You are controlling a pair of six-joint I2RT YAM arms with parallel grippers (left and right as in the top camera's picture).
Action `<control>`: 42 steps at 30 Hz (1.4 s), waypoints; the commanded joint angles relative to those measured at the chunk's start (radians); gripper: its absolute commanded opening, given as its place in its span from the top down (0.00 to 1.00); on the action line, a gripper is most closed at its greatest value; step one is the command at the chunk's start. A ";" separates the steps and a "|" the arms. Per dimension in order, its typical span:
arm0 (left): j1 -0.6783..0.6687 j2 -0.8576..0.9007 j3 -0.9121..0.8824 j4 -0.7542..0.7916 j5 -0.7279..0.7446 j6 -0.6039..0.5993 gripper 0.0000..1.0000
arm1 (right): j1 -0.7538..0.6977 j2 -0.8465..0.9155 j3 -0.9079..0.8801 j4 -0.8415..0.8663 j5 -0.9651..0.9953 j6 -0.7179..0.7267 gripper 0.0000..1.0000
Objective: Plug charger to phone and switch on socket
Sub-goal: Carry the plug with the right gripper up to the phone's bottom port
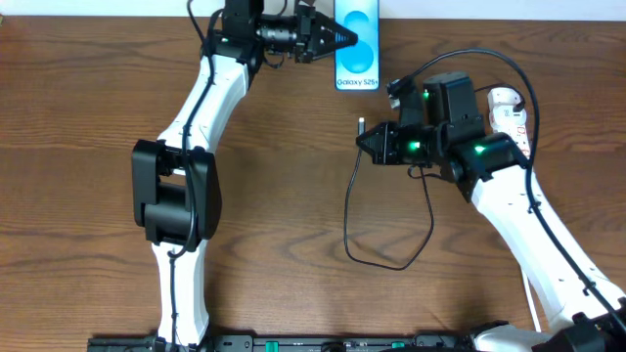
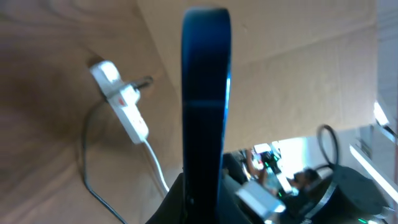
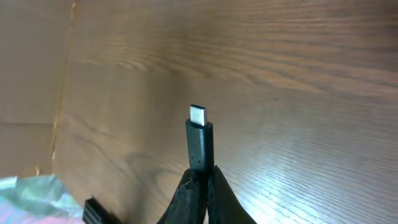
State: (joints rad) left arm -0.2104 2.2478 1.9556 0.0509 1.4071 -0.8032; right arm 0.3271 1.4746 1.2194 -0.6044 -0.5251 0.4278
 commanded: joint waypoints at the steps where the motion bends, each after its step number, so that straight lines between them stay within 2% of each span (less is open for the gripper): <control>1: 0.016 -0.035 0.013 -0.005 -0.056 0.033 0.93 | -0.005 -0.011 0.070 -0.024 0.056 -0.018 0.99; 14: -0.013 -0.035 0.013 -0.019 0.093 0.032 0.93 | -0.003 -0.008 0.074 -0.010 0.044 -0.088 0.99; 42: -0.019 -0.035 0.013 -0.019 0.129 -0.006 0.93 | 0.013 0.025 0.074 0.034 0.021 0.021 0.99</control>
State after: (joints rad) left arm -0.2317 2.2478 1.9556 0.0261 1.4948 -0.7921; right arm 0.3305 1.4860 1.2747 -0.5755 -0.4797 0.4374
